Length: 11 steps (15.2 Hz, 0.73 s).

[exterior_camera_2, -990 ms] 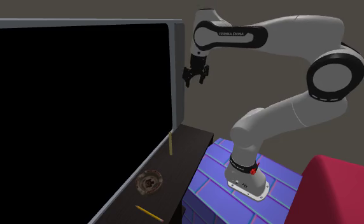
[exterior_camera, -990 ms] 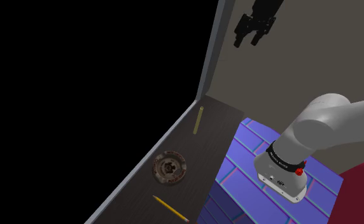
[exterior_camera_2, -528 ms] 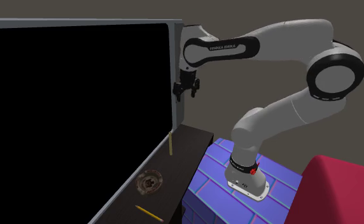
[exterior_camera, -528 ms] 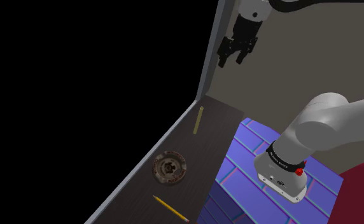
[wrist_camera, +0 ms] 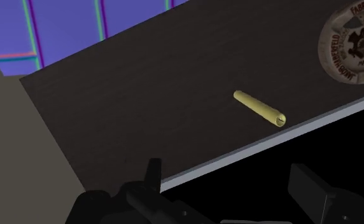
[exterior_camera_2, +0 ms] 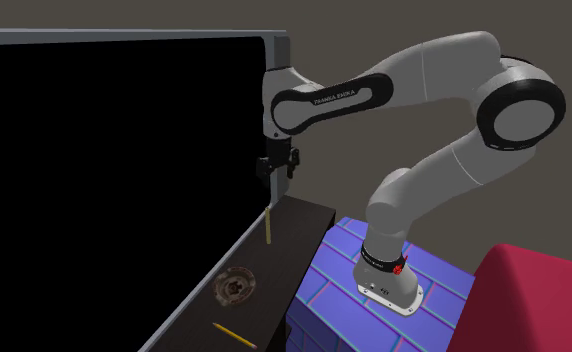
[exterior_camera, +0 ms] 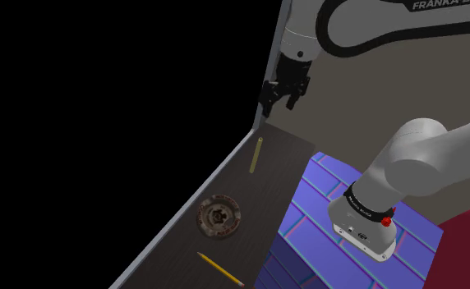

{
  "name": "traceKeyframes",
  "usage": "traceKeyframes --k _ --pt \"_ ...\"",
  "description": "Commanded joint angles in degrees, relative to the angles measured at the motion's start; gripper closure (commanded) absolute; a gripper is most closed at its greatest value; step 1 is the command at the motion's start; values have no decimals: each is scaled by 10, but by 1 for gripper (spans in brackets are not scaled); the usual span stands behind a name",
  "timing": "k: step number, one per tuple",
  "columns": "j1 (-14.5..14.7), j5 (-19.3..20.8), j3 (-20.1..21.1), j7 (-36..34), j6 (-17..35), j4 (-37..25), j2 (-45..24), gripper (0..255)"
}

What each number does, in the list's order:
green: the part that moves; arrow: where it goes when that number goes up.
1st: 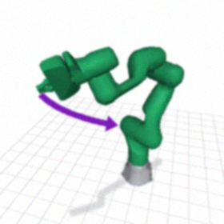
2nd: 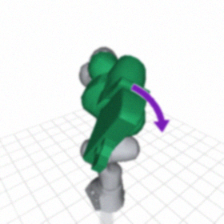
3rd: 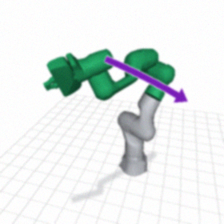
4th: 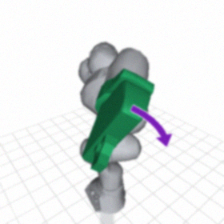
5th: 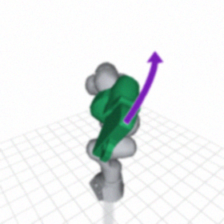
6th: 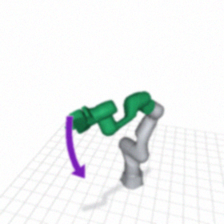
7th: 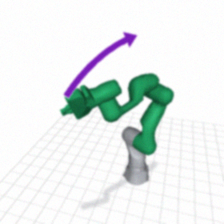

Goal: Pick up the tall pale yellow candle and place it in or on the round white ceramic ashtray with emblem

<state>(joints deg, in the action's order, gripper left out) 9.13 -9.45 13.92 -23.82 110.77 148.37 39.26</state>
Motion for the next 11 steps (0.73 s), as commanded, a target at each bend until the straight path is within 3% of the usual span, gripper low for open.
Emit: traceKeyframes --k 1,5,11 --pt "12 -15 22 -18 27 9 -25 0" --pt "33 -42 64 -52 67 13 -75 0" --pt "36 -49 76 -54 116 40 -98 0"
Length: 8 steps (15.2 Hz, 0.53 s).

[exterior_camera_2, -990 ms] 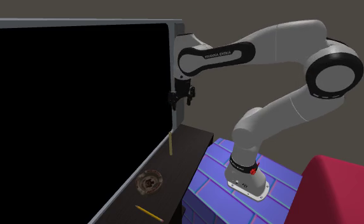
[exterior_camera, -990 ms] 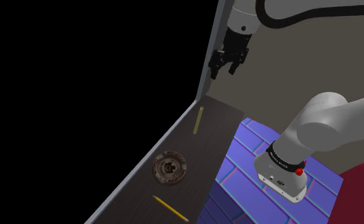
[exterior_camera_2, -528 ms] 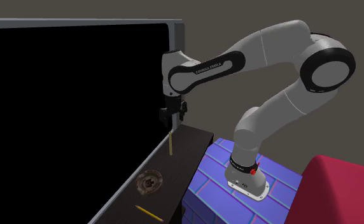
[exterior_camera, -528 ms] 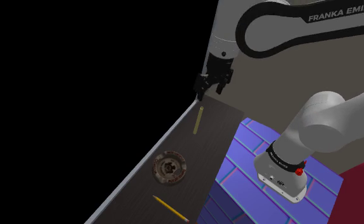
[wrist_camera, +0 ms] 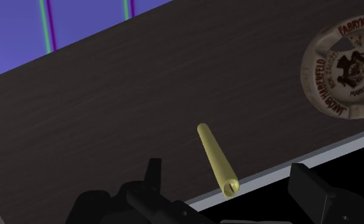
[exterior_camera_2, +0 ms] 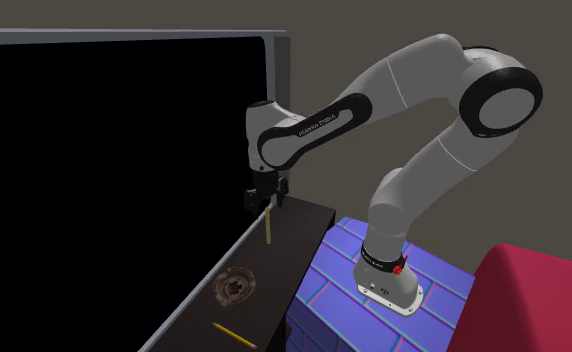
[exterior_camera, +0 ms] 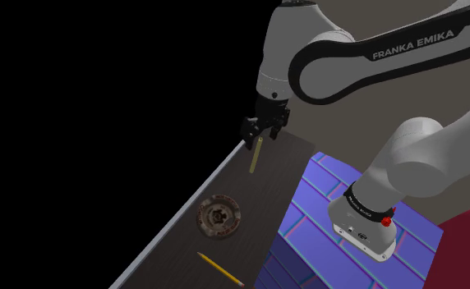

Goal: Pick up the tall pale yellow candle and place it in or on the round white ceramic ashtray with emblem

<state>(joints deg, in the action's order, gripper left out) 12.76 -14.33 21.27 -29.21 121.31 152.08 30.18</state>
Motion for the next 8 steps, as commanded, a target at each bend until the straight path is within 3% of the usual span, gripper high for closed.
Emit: traceKeyframes --k 1,8 --pt "0 -1 4 -1 20 8 -12 0" --pt "0 -3 7 -1 34 15 -19 0"
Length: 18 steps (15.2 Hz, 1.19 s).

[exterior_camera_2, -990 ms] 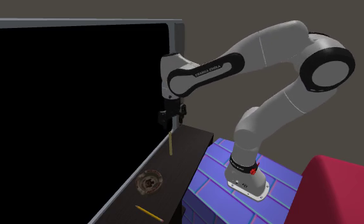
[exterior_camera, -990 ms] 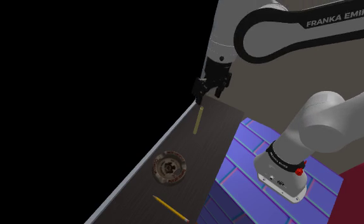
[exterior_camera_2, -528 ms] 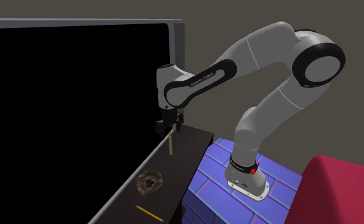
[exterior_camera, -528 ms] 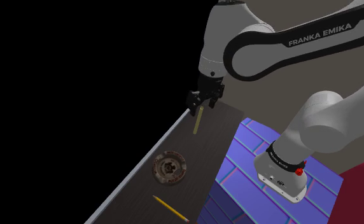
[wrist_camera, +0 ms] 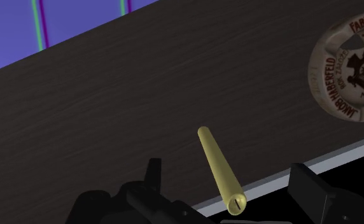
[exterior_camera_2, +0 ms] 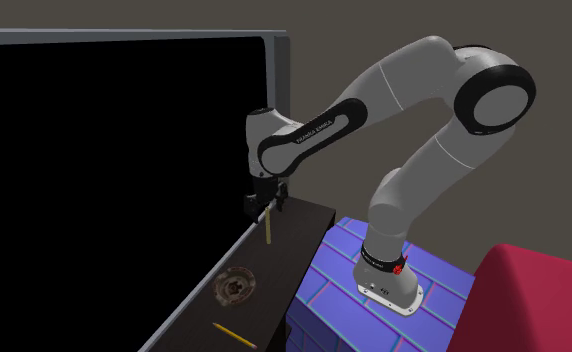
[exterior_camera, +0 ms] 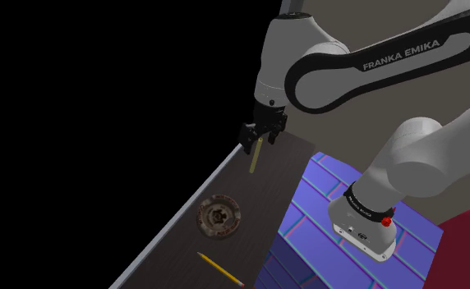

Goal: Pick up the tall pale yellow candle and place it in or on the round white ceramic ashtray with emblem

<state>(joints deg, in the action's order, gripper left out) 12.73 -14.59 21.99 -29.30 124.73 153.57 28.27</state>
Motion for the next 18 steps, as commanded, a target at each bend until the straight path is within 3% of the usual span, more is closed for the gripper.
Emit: traceKeyframes --k 1,2,3,12,18 --pt "0 0 0 0 0 0 0 0" --pt "0 0 0 0 0 0 0 0" --pt "0 0 0 0 0 0 0 255" --pt "0 0 0 0 0 0 0 255" --pt "0 5 -10 0 -56 -29 27 255"
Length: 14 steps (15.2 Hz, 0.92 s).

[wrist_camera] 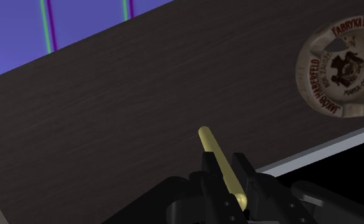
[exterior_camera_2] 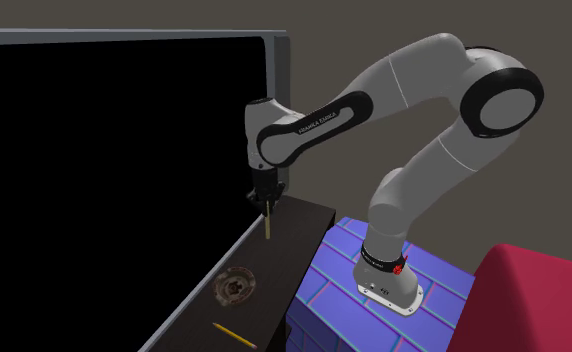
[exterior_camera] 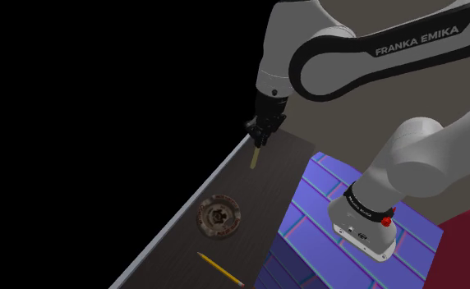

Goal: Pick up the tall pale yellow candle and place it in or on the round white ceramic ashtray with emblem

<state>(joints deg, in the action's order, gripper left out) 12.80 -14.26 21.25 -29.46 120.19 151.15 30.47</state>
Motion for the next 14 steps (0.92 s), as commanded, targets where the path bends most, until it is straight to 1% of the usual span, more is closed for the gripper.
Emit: traceKeyframes --k 1,12,14 --pt "-1 2 -5 1 -19 -10 9 255" --pt "-3 13 -21 -1 -112 -74 38 255" --pt "7 3 1 -30 -120 -93 30 255"
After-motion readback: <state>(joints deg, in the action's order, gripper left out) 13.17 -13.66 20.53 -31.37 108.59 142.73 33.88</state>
